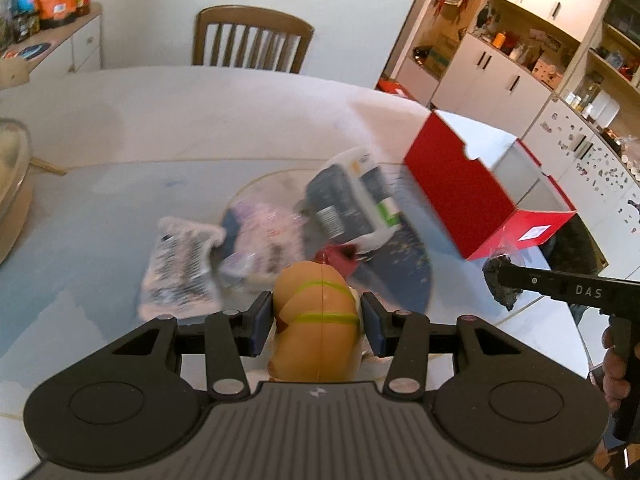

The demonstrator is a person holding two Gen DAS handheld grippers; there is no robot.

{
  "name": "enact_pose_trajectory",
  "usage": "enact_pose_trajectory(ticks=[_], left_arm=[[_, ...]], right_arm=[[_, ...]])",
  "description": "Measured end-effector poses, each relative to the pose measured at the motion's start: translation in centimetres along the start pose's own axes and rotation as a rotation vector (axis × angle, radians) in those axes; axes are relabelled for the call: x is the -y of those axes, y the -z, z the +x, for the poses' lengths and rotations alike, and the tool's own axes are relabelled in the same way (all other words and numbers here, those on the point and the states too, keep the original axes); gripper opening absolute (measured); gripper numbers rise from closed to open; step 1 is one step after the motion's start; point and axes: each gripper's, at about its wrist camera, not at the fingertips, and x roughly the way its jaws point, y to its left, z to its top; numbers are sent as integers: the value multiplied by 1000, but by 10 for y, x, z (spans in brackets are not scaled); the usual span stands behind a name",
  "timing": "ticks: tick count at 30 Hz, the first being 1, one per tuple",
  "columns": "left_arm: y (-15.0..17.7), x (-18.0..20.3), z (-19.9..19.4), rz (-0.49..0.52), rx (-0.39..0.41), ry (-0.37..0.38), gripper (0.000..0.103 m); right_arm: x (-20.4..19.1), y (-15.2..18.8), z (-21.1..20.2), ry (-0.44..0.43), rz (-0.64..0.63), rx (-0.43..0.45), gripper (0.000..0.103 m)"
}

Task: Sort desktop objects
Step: 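Carry the yellow toy and the black bag with both grippers into the red box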

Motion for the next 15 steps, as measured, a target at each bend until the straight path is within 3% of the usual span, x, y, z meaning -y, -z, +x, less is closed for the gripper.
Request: enact_pose_trajectory(ticks=[15], left_arm=[[-37,121,30,88,65,64,46]], right_arm=[[82,-52,-49,-4,6,42,30]])
